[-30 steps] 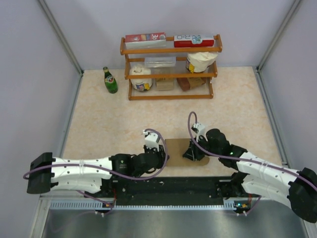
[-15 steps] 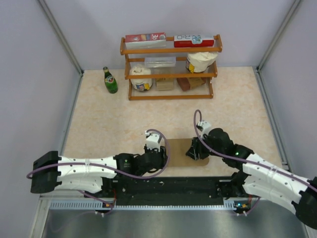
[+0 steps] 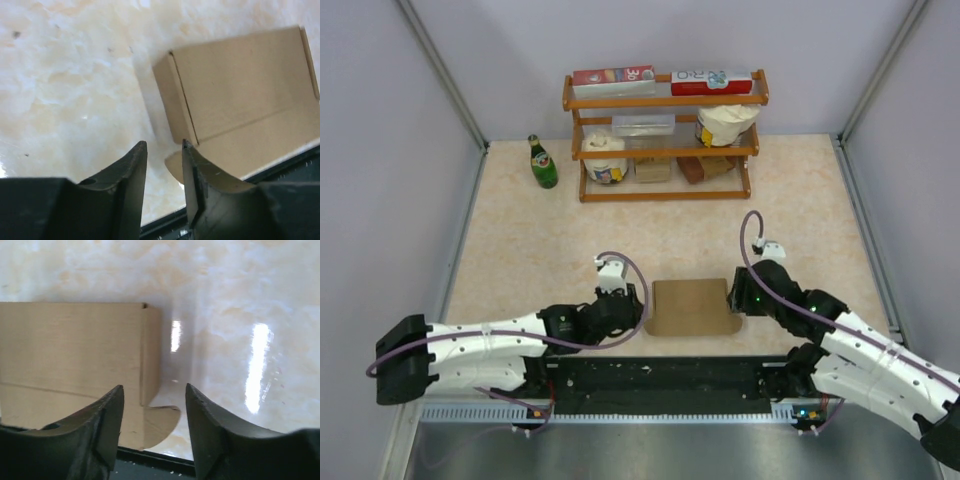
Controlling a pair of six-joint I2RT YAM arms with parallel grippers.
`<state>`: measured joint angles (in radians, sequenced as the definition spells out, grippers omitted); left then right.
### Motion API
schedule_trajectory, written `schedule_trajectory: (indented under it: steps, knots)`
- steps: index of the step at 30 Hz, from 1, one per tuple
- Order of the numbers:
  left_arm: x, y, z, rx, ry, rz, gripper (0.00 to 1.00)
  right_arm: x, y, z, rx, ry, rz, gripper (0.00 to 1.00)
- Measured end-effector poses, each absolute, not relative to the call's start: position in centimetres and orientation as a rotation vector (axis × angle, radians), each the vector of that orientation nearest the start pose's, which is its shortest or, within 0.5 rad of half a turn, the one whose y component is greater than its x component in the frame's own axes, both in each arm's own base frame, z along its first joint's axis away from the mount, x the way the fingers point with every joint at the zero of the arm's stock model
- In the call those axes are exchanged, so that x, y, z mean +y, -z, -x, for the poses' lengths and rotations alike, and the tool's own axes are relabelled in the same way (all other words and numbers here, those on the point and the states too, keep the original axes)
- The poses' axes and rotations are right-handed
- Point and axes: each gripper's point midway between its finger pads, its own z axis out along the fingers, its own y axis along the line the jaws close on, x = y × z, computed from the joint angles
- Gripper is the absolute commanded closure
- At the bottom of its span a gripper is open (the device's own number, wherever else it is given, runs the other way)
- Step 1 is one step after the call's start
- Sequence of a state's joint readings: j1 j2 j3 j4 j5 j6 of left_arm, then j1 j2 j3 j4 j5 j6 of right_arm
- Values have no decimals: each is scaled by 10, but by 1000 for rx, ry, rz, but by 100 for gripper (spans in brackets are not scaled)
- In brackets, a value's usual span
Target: Fold the paper box
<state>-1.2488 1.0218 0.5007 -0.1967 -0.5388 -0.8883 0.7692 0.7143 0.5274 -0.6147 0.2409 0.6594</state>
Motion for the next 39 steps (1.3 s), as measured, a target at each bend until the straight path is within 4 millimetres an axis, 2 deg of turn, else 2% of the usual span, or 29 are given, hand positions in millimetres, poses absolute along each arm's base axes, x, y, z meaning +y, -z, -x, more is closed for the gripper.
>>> schedule_trajectory:
  steps: [2, 3, 4, 8, 11, 14, 18, 20, 24, 28, 39]
  knots:
    - [-247, -92, -161, 2220, 568, -82, 81, 130, -90, -174, 2398, -328, -44, 63]
    - [-242, -94, -167, 2210, 556, -58, 92, 124, -88, -176, 2398, -287, -76, 69]
    - [-236, -96, -174, 2201, 543, -35, 99, 118, -86, -178, 2396, -247, -105, 74]
    - [-225, -96, -193, 2185, 493, 0, 100, 100, -77, -187, 2410, -93, -175, 91]
    - [-228, -82, -196, 2222, 461, -46, 100, 98, -68, -190, 2453, -15, -163, 100]
    - [-233, -61, -192, 2281, 432, -106, 100, 101, -56, -191, 2499, 22, -125, 100]
    - [-241, -40, -189, 2343, 421, -166, 100, 113, -52, -194, 2524, -33, -83, 100]
    - [-247, -40, -190, 2345, 444, -184, 100, 121, -52, -196, 2525, -80, -60, 100]
    - [-264, -53, -196, 2306, 517, -206, 100, 139, -54, -199, 2522, -186, -14, 100]
    - [-277, -61, -201, 2279, 562, -234, 100, 148, -52, -200, 2529, -231, 17, 100]
    - [-274, -50, -209, 2305, 522, -278, 100, 153, -45, -203, 2553, -249, 40, 100]
